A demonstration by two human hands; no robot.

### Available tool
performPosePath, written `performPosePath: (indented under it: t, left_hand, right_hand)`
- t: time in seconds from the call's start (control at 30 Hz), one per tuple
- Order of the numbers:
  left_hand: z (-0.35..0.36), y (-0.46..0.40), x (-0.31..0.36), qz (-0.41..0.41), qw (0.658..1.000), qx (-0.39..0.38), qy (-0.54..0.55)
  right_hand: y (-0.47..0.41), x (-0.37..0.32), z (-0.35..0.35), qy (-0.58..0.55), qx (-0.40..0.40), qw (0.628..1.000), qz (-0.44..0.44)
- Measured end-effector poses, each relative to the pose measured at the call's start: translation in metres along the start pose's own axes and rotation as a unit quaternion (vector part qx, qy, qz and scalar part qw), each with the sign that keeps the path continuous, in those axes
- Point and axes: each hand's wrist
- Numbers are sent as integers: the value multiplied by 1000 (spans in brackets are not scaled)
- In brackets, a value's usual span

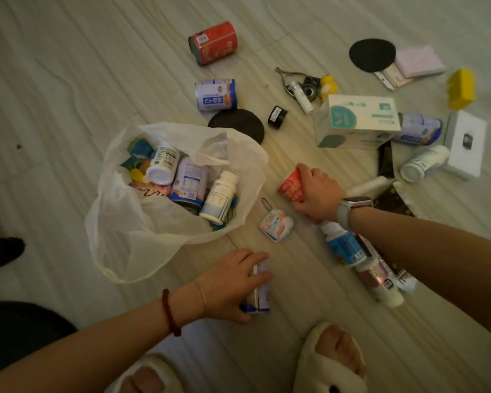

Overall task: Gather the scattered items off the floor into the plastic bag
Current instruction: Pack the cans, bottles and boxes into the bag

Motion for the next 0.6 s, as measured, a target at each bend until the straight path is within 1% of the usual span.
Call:
performPosePath:
  t: [0.03, 0.1, 0.2, 0.3, 0.37, 0.4, 0.47, 0.53, 0.6]
  left_hand:
    - [-3, 3, -1, -11, 1000, 18, 11]
    - [-15, 10, -4, -38, 997, 65, 30]
    - [-42, 19, -12, -76, 980, 176, 56]
    - [-72, 23, -24, -118, 943, 300, 80]
    - [-86, 28, -35, -165, 915, 362, 65]
    - [-90, 31, -42, -197, 903, 378, 48]
    - [-90, 41, -55, -273, 886, 375, 11]
    - [-82, 52, -67, -352, 873, 338, -15]
    - [-72, 63, -77, -414, 860, 297, -8]
  right_hand:
    - [1, 2, -2, -60, -10, 998, 20]
    - [6, 4, -10, -192, -4, 980, 54]
    - [15, -8, -34, -359, 20, 932, 54]
    - [23, -34, -64, -456, 45, 888, 31]
    - [24, -54, -80, -494, 63, 867, 1]
    - [25, -64, -86, -503, 70, 861, -20]
    - [28, -84, -93, -505, 64, 858, -68]
    - [34, -103, -92, -482, 36, 867, -119]
    - [39, -117, -81, -440, -8, 882, -167]
Point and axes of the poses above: each hand's wrist, its own y-axis away from the middle knuckle, its own z-axis out of the palm, x = y × z, and after that the axes turned 11 degrees about z, right-handed
